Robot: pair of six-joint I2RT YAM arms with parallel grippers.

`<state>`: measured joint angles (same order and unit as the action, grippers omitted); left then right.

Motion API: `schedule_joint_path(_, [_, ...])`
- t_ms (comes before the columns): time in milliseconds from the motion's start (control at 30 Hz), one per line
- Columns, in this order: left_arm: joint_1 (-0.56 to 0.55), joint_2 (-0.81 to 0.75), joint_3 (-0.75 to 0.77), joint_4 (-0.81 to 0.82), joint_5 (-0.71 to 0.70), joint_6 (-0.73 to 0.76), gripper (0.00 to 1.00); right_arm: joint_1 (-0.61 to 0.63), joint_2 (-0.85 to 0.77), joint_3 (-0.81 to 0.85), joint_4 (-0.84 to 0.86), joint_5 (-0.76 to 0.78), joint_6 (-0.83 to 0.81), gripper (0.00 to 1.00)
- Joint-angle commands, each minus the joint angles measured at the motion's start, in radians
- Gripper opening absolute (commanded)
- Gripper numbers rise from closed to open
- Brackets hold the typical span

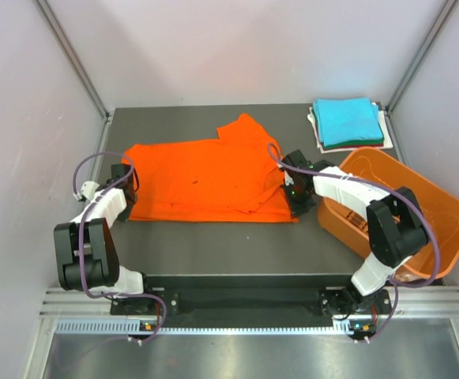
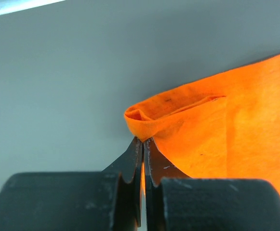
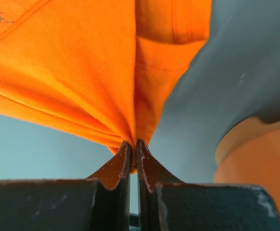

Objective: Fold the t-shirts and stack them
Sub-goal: Fold the tshirt

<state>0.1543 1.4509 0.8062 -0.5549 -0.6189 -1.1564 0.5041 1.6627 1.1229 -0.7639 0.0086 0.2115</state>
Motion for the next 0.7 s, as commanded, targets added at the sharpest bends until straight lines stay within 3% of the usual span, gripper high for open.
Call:
schedule_joint_path(0, [0.007, 0.002, 0.021, -0.027, -0.084, 0.084, 0.00, 0.042, -0.070, -0.041, 0.000, 0.044, 0.035, 0.00])
schedule_joint_path(233, [0.008, 0.094, 0.027, -0.131, -0.080, 0.049, 0.00, 0.086, -0.103, -0.115, 0.023, 0.071, 0.091, 0.00])
schedule_joint_path(333, [0.008, 0.124, 0.033, -0.184, -0.096, 0.028, 0.01, 0.091, -0.101, -0.118, 0.023, 0.082, 0.101, 0.05])
schedule_joint_path(433, [0.007, 0.152, 0.073, -0.252, -0.094, 0.018, 0.18, 0.088, -0.101, -0.085, -0.003, 0.090, 0.103, 0.20])
schedule_joint_path(567, [0.007, 0.138, 0.186, -0.324, -0.120, 0.038, 0.28, 0.090, -0.109, 0.021, -0.072, 0.174, 0.164, 0.30])
schedule_joint_path(600, [0.007, 0.131, 0.201, -0.324, -0.116, 0.049, 0.37, 0.090, -0.106, 0.049, -0.081, 0.192, 0.190, 0.31])
schedule_joint_path(667, [0.007, 0.102, 0.227, -0.316, -0.099, 0.073, 0.41, 0.090, -0.098, 0.113, -0.086, 0.231, 0.280, 0.34])
